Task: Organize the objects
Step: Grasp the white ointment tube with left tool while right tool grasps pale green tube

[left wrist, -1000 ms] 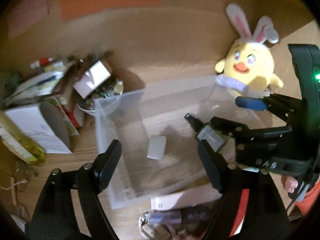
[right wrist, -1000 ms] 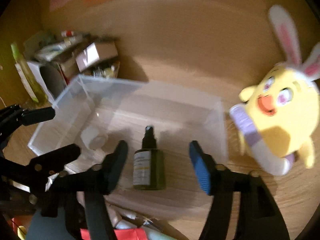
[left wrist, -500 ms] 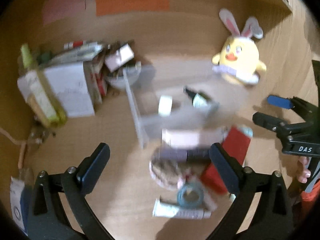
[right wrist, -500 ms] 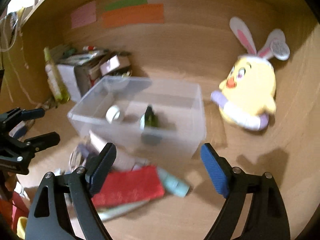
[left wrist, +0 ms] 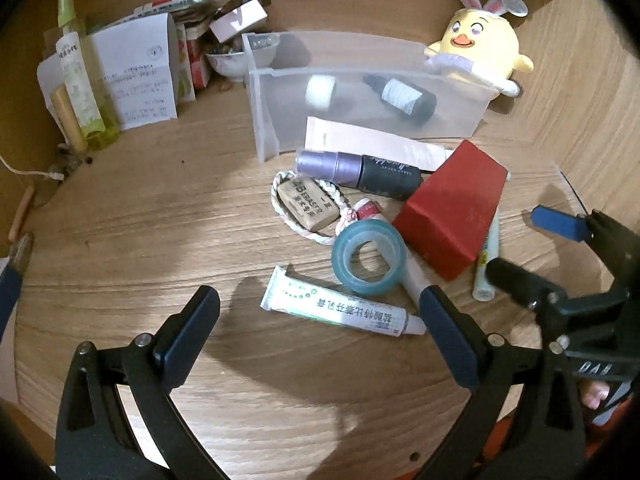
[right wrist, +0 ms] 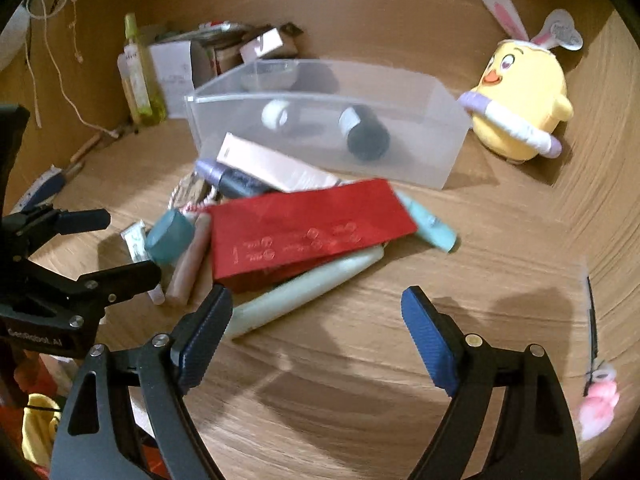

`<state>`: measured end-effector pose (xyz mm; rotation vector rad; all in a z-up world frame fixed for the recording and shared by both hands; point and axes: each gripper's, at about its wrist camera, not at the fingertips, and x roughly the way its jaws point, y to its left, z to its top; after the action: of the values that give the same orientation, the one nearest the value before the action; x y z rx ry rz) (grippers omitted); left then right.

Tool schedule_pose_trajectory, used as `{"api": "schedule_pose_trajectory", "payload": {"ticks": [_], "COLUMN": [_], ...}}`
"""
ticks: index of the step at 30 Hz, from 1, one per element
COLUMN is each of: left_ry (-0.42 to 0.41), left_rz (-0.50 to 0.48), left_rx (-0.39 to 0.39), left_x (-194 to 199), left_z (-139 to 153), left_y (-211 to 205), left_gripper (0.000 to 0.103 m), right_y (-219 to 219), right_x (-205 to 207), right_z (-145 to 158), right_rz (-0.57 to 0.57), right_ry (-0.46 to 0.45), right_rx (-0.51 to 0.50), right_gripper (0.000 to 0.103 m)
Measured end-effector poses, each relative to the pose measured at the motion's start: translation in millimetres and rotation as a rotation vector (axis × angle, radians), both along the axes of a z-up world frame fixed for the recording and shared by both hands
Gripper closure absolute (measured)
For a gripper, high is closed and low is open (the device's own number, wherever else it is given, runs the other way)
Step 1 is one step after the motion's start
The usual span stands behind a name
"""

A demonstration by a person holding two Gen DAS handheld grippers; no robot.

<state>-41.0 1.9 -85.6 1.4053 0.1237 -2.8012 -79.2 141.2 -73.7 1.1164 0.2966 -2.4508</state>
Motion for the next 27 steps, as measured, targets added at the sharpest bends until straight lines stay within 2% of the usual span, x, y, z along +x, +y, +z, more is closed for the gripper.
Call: {"api": "schedule_pose_trajectory", "payload": {"ticks": [6,12,14,16,17,18,20,22,23,24,25,27], "left_ry": [0.013,0.024,0.041,0.043,0.036,0.04,0.054,0.063,0.065,0.069,0.07,0.073], "left_rz": [0.027,0.065,0.066,0.045,0.027,0.018,0.001,-0.021,-0.021,-0.018,-0.012,0.002], "left_rx": [-0.035,-0.023,-0.027,-0.023,-0.022,-0.039,-0.068,-0.062,-0.067,-0.069,-0.069,-0.06], "left_x": [13,30,29,26,23,21,18,16,16,16,16,18], "left_z": [-7,-5,-3,-2,-4,-4,-5,-4,-3,-3,-2,-2], "left_y": [-12,-34,-35,-31,-27,-23,-15,-12,-12,-13,-14,-18], "left_gripper": [0.002,0.002,0.005,0.024,0.029,0.032,0.041,0.061,0.068,0.08,0.087,0.087], "right_y": [8,32,36,35,34,32,29,29,31,32,34,41], "right_x": [-3,-4,-7,-11,-12,-13,-15,-13,-12,-11,-10,-6], "right_z": [-2,-9,-9,-8,-8,-7,-7,-8,-8,-8,-8,-8], "right_rz": [-0.032,-0.067,-0.077,-0.068,-0.06,-0.053,-0.047,-0.045,-0.042,-0.042,-0.042,-0.057], "right_ry": [-0.014,-0.048,-0.04,-0.039,-0.039,-0.037,-0.022,-0.007,-0.003,-0.002,-0.002,0.0], "right_rx": [-0.006,-0.017,-0.017,-0.023,-0.027,-0.028,-0.014,-0.004,-0.005,-0.006,-0.008,-0.013], "right_gripper": [0.018,0.02,0.027,0.038,0.047,0.052,0.069,0.08,0.086,0.087,0.089,0.089]}}
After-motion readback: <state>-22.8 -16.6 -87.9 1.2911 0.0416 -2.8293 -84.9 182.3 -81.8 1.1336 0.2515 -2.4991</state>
